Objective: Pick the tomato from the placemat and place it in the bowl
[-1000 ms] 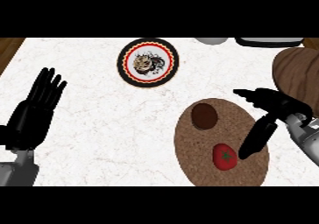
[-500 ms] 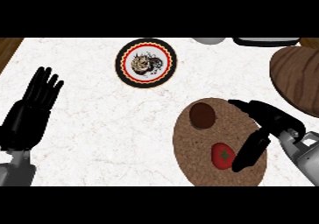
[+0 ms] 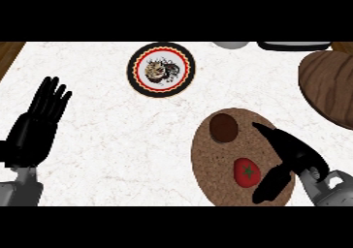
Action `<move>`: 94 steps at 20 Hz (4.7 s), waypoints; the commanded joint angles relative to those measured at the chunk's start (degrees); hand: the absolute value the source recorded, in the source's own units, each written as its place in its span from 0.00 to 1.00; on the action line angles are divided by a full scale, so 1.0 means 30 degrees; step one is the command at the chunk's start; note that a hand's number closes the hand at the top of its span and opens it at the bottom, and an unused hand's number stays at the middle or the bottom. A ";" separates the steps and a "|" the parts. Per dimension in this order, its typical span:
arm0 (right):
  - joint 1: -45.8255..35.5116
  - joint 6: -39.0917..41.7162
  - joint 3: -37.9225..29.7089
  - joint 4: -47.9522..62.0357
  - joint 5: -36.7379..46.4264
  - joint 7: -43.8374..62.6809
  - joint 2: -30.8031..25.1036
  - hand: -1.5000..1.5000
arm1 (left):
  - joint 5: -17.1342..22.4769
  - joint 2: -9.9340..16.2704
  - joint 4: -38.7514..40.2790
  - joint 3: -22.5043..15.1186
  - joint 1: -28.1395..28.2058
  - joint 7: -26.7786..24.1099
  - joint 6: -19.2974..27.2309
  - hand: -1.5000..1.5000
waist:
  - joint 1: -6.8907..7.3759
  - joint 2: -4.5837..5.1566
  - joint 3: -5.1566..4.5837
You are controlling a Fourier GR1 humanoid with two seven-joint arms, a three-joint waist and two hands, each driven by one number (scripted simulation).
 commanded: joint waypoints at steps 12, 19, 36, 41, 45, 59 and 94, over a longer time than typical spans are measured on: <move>0.0476 0.1782 -0.0823 0.5173 0.3235 -0.1790 0.3083 0.00 | -0.0481 -0.0486 -0.1457 0.1041 0.0768 0.0991 -0.0732 0.50 | 0.0231 0.0034 0.0011; -0.0544 0.3908 -0.1395 0.5430 0.3849 -0.1226 0.3680 1.00 | -0.0904 -0.0694 -0.0635 0.1322 -0.0479 0.1672 -0.1027 0.50 | 0.0126 0.0027 0.0005; 0.1955 0.5452 -0.0543 0.1939 0.8424 -1.5324 -0.2474 1.00 | -0.1267 -0.1191 -0.0963 0.2033 0.0888 0.1174 -0.1486 0.50 | -0.0258 -0.0154 0.0076; 0.3734 0.2217 -0.2196 0.2570 0.9919 -2.3134 -0.6270 1.00 | -0.1076 -0.1074 -0.1368 0.2215 0.0630 0.1628 -0.1365 0.50 | -0.0394 -0.0085 0.0099; 0.5626 -0.0708 -0.5322 0.3080 0.9180 -2.6197 -0.7590 1.00 | -0.1531 -0.1649 -0.1056 0.1852 0.0499 0.1113 -0.1193 0.50 | -0.0565 -0.0067 0.0037; 0.6032 -0.0893 -1.4921 0.4808 0.5105 -2.4900 -0.8702 1.00 | -0.1817 -0.1655 -0.0311 0.2093 0.0464 0.0681 -0.1924 0.50 | -0.0029 0.0020 0.0003; -1.0389 -0.0253 -1.1653 2.9662 1.1545 -2.9040 -0.2879 0.00 | -0.2436 -0.2733 -0.0033 0.1053 -0.2106 0.1501 -0.1985 0.50 | 0.1839 0.0804 0.0133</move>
